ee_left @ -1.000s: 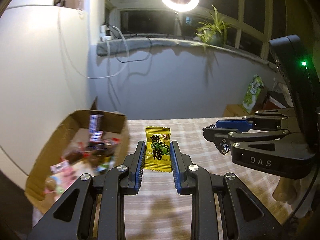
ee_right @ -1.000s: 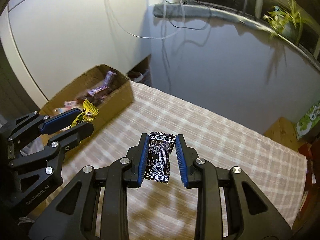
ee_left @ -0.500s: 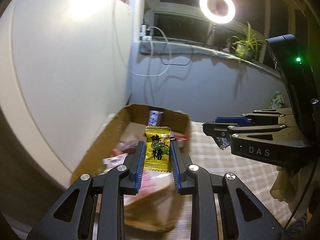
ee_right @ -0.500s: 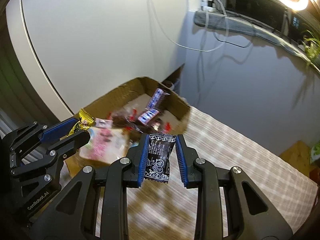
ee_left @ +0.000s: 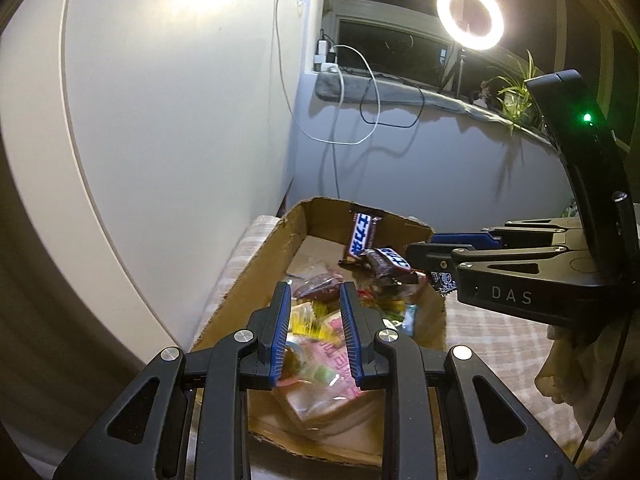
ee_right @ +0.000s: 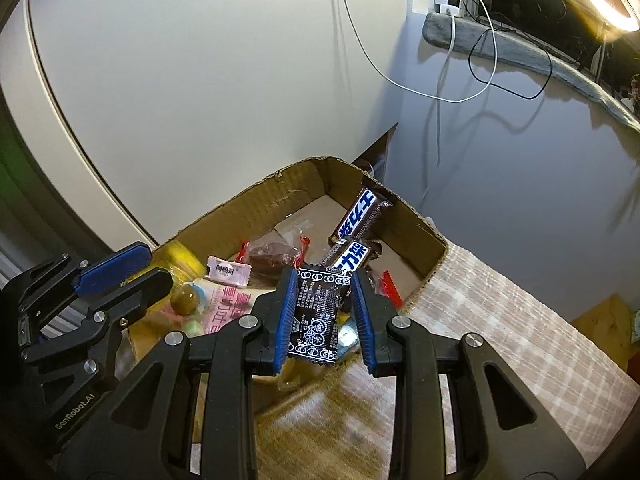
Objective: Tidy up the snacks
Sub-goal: 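Open both grippers to release the candies into the box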
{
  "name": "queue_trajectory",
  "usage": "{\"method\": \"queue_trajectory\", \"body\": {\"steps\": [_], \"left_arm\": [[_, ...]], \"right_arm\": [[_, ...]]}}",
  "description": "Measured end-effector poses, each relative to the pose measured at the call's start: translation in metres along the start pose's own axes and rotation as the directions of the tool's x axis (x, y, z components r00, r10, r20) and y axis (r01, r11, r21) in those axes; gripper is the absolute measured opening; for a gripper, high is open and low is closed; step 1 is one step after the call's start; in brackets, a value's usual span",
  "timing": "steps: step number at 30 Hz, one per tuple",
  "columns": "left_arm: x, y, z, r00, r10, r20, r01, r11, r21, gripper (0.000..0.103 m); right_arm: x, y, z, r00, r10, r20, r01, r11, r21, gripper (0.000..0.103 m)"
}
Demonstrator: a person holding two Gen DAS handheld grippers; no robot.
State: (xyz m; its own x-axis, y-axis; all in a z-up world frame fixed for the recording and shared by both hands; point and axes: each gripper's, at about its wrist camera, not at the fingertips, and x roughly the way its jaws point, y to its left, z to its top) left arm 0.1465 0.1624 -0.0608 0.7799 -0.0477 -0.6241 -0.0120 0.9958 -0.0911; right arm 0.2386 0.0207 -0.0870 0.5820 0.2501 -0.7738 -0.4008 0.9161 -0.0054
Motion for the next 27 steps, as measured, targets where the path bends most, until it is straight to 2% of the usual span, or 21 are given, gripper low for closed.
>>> {"method": "queue_trajectory", "body": {"steps": [1, 3, 6, 10, 15, 27], "left_arm": [[0.001, 0.001, 0.0, 1.0, 0.002, -0.002, -0.002, 1.0, -0.003, 0.032], [0.002, 0.003, 0.0, 1.0, 0.01, 0.001, -0.01, 1.0, -0.008, 0.053], [0.001, 0.004, 0.0, 1.0, 0.019, 0.008, -0.019, 1.0, -0.006, 0.053], [0.002, 0.006, 0.001, 1.0, 0.029, 0.007, -0.028, 1.0, -0.009, 0.063], [0.0, 0.006, 0.001, 0.999, 0.033, 0.009, -0.033, 0.999, -0.01, 0.068], [-0.014, 0.002, -0.004, 0.998, 0.06, 0.024, -0.06, 0.998, -0.008, 0.077]], "right_arm": [[0.002, 0.0, 0.001, 1.0, 0.001, -0.002, -0.001, 1.0, 0.002, 0.029], [0.004, 0.0, 0.001, 1.0, 0.0, -0.004, 0.0, 1.0, 0.003, 0.032], [0.004, -0.001, 0.001, 1.0, -0.012, 0.006, 0.012, 1.0, 0.001, 0.054], [0.003, -0.002, 0.001, 1.0, -0.018, 0.009, 0.018, 1.0, 0.002, 0.061], [-0.003, -0.005, -0.001, 0.999, -0.031, 0.034, 0.03, 0.999, 0.012, 0.082], [-0.021, -0.013, -0.018, 0.998, -0.022, 0.056, 0.019, 0.998, 0.057, 0.084]]}}
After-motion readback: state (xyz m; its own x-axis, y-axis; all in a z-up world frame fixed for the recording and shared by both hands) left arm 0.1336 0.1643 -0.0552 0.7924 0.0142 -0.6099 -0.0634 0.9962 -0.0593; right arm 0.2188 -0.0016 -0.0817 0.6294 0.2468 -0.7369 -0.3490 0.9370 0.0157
